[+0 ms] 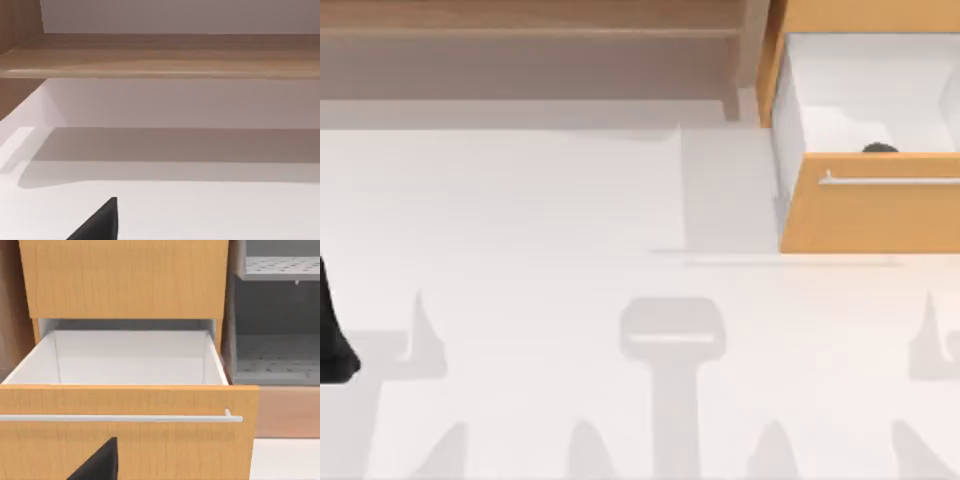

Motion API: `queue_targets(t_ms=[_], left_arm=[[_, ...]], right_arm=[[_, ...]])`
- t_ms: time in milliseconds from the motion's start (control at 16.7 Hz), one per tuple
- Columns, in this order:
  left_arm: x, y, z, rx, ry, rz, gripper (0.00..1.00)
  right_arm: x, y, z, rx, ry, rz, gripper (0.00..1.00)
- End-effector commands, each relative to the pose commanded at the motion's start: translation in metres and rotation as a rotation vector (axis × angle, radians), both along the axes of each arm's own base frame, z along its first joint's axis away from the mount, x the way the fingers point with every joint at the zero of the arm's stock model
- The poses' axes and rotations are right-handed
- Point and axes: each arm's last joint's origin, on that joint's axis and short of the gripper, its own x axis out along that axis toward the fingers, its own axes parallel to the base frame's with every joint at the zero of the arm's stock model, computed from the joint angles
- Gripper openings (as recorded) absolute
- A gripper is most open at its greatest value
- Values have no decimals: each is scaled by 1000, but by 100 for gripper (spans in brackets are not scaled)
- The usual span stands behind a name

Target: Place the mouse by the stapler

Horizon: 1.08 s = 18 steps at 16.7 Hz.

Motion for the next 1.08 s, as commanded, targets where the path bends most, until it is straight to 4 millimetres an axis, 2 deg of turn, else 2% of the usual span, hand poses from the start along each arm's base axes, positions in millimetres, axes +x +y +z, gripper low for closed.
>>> queue_targets(t_ms=[180,300,480,660,840,960,1080], left_arm=[[0,0,0,0,0,0,100],[0,0,0,0,0,0,100],[0,0,0,0,0,0,100],[0,0,0,0,0,0,100],[0,0,0,0,0,0,100],[0,0,0,0,0,0,100],[0,0,0,0,0,0,100]], right_arm=[[0,0,2,2,6,0,100],[0,0,12,14,36,1,100],[5,2,40,45,126,1,100],[22,4,80,83,256,-3,100],[58,8,122,117,415,-11,100],[93,13,143,135,534,-20,100],[134,20,156,149,660,-32,100]])
